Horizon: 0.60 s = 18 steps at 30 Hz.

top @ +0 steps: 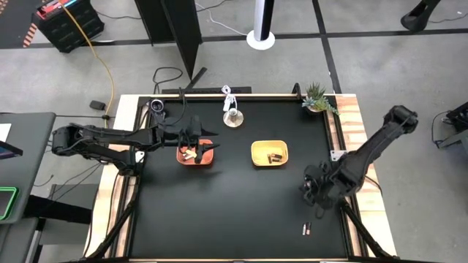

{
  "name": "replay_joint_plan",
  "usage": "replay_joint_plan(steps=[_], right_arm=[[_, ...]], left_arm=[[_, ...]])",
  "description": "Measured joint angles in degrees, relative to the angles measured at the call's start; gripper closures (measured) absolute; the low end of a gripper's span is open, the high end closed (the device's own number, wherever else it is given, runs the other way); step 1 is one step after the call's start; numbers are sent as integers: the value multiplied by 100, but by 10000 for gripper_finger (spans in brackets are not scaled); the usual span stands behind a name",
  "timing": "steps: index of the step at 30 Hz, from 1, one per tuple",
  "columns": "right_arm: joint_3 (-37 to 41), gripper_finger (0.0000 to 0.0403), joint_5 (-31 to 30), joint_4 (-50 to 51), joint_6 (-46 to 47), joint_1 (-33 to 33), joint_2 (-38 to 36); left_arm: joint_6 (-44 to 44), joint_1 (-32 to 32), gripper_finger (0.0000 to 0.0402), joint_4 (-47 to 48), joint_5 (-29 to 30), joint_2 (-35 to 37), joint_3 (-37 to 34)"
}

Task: Sort batteries
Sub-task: Put the silver battery into the orange bin

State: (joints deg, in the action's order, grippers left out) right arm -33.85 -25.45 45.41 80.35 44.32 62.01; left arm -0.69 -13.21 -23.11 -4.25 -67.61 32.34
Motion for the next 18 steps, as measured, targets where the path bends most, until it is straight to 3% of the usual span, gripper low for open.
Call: replay_joint_plan(steps=[8,18], right_arm=[[0,155,44,-152,1559,386,923],[-51,155,161,-452,1687,-49,1333]], left_arm=[[53,10,184,0,12,0,0],[107,10,184,3,31,0,0]])
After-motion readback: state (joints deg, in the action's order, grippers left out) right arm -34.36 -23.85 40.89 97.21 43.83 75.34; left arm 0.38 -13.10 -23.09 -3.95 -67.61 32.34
